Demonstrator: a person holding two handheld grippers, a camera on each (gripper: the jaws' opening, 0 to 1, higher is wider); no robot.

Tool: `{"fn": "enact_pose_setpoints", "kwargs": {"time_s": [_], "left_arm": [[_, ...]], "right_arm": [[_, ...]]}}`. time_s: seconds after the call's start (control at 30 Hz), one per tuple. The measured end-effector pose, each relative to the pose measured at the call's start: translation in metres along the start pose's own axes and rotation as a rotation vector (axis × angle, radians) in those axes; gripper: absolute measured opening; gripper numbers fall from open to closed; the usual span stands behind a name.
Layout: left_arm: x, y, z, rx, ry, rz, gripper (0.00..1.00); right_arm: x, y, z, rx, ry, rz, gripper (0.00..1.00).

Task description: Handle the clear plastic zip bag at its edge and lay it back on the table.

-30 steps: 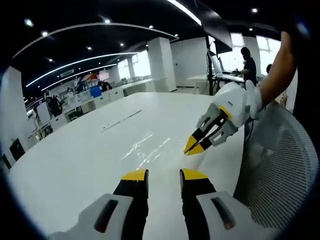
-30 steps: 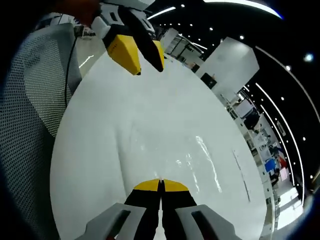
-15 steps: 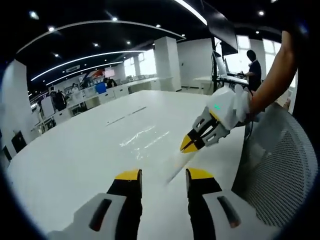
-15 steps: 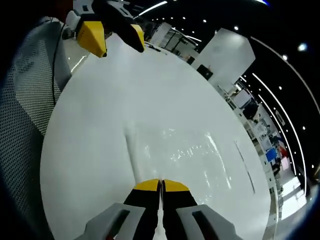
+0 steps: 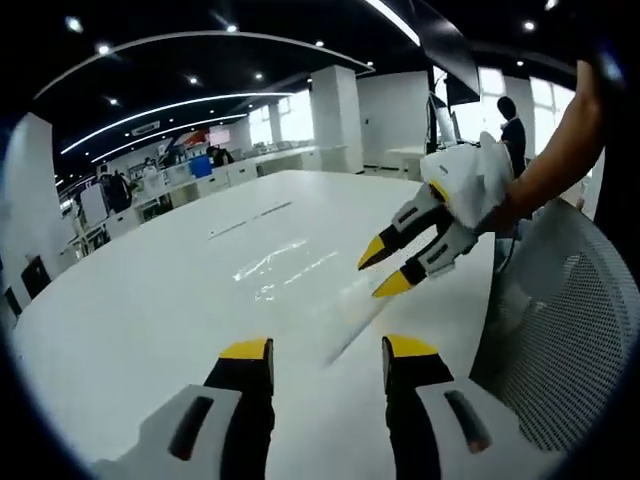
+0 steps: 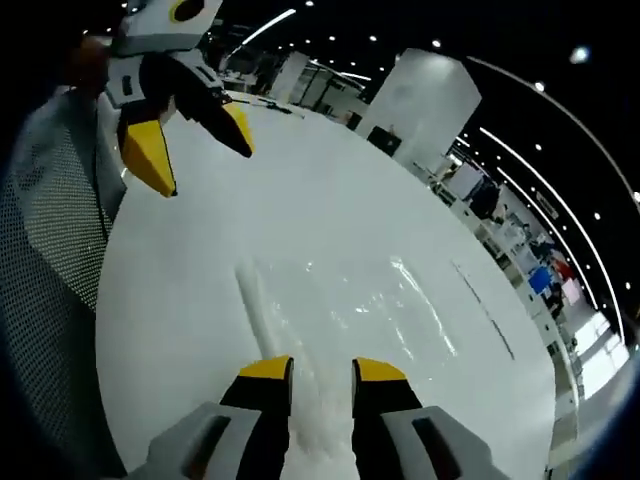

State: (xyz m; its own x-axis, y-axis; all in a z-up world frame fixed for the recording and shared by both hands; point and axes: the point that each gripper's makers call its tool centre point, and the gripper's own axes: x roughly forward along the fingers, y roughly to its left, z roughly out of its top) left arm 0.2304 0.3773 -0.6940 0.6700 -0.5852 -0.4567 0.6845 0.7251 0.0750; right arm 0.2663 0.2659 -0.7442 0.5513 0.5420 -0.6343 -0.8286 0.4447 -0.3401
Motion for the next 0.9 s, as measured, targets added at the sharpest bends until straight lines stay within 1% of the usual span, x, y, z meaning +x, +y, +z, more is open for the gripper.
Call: {"fn": "enact_pose_setpoints", "kwargs": {"time_s": [0.03,0.07,0.13,0.17,0.2,0.27,0.33,0.37,0.4,0.43,0.5,0.53,0.63,0.67,0.7,0.77,0.8,0.87,0.9], "left_arm": [[0.001,0.0,0.0,0.001,0.001,-0.001,0.45],[0.006,-0.002,0.0,0.001,0.003,-0.012,0.46],[0.01,-0.003,-0.001,-0.004,0.003,-0.017,0.47],[0.013,-0.003,-0.001,-0.009,0.005,-0.021,0.48],[0.015,-0.003,-0.002,-0.01,0.003,-0.022,0.5],[0.02,-0.003,-0.004,-0.012,0.004,-0.028,0.52],[0.022,-0.003,-0.005,-0.005,0.002,-0.036,0.54],[0.023,-0.003,-0.006,0.0,0.002,-0.038,0.55],[0.024,-0.002,-0.007,0.0,-0.002,-0.039,0.56],[0.025,-0.001,-0.007,-0.003,-0.007,-0.038,0.58],[0.028,0.005,-0.006,-0.02,-0.029,-0.019,0.6],[0.031,0.009,-0.006,-0.034,-0.035,-0.016,0.63],[0.038,0.011,-0.005,-0.033,-0.031,-0.015,0.69],[0.039,0.009,-0.002,-0.03,-0.034,-0.017,0.7],[0.04,0.008,-0.001,-0.031,-0.036,-0.018,0.71],[0.042,0.003,0.003,-0.049,-0.057,-0.034,0.77],[0.042,0.0,0.003,-0.06,-0.064,-0.043,0.8],[0.041,-0.005,0.0,-0.066,-0.067,-0.051,0.84],[0.04,-0.01,-0.002,-0.073,-0.068,-0.059,0.86]], "right_arm": [[-0.001,0.0,0.0,0.01,-0.003,-0.002,0.24],[-0.006,-0.004,-0.001,0.076,-0.017,-0.017,0.25],[-0.01,-0.006,-0.001,0.108,-0.032,-0.024,0.29],[-0.014,-0.01,-0.002,0.135,-0.042,-0.045,0.31],[-0.017,-0.012,-0.002,0.143,-0.046,-0.053,0.34],[-0.021,-0.013,-0.003,0.19,-0.073,-0.059,0.44],[-0.025,-0.019,-0.007,0.218,-0.085,-0.079,0.52],[-0.029,-0.02,-0.007,0.251,-0.108,-0.085,0.56],[-0.031,-0.021,-0.007,0.274,-0.118,-0.083,0.61],[-0.034,-0.022,-0.009,0.308,-0.121,-0.086,0.67],[-0.037,-0.026,-0.013,0.34,-0.121,-0.092,0.76],[-0.037,-0.028,-0.015,0.344,-0.122,-0.094,0.81],[-0.039,-0.028,-0.021,0.383,-0.108,-0.098,0.86],[-0.039,-0.029,-0.023,0.398,-0.11,-0.101,0.88],[-0.037,-0.031,-0.025,0.407,-0.111,-0.1,0.91],[-0.034,-0.032,-0.032,0.433,-0.104,-0.098,0.99],[-0.035,-0.031,-0.033,0.438,-0.109,-0.093,1.0],[-0.039,-0.028,-0.029,0.439,-0.127,-0.083,1.0],[-0.038,-0.028,-0.029,0.435,-0.131,-0.084,1.0]]}}
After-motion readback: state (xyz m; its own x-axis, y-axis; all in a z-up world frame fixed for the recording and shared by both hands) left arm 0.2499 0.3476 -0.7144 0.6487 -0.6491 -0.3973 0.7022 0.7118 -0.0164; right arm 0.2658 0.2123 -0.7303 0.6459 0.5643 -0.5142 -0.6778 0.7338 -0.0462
